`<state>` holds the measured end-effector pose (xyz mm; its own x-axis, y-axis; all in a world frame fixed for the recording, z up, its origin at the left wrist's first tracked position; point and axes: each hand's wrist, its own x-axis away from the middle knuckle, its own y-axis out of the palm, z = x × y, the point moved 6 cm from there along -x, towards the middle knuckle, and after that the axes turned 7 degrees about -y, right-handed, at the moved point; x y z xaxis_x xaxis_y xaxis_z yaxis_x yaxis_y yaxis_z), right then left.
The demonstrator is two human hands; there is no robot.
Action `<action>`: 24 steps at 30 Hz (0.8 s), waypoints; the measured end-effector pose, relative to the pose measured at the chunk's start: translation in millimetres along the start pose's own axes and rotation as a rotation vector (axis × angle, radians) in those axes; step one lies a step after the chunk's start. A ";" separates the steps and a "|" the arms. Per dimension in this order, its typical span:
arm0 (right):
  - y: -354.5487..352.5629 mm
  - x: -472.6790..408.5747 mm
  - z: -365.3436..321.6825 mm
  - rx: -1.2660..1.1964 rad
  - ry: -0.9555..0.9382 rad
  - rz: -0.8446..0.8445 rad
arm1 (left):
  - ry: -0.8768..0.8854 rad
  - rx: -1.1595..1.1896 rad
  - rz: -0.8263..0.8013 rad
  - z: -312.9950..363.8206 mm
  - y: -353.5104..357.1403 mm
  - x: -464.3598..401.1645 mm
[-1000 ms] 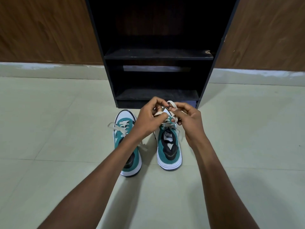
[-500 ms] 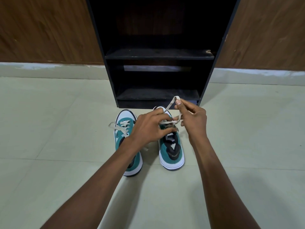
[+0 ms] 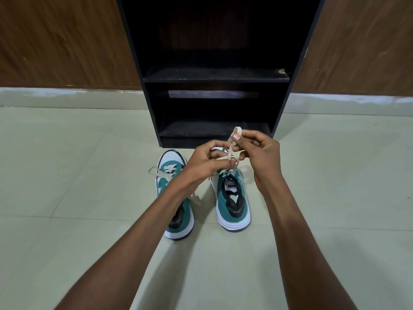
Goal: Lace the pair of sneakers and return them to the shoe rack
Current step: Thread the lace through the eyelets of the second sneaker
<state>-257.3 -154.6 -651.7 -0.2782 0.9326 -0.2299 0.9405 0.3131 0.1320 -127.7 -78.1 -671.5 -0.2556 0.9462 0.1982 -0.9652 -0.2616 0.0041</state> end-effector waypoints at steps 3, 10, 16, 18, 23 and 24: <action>1.4 -0.9 7.3 0.065 0.034 -0.012 | 0.019 -0.008 -0.002 -0.1 -1.0 -1.9; 3.3 -5.7 15.7 0.376 -0.020 -0.069 | 0.204 -0.385 0.304 -5.6 -7.7 8.3; 3.2 -2.6 31.5 0.515 -0.027 -0.094 | 0.574 -0.734 0.454 8.6 -7.9 16.1; -0.2 0.0 32.2 0.490 -0.014 -0.057 | 0.667 -0.836 0.452 7.1 -4.7 17.5; -5.3 4.0 24.9 0.548 -0.063 0.047 | 0.356 -0.650 0.314 -4.7 -4.6 5.8; -5.4 6.0 21.7 0.572 -0.099 0.043 | 0.195 -0.504 0.259 -7.5 -4.3 3.1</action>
<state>-259.8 -154.6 -674.7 -0.2434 0.9127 -0.3282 0.9139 0.1026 -0.3927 -124.7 -72.7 -678.2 -0.4459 0.8935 -0.0529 -0.7653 -0.4113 -0.4951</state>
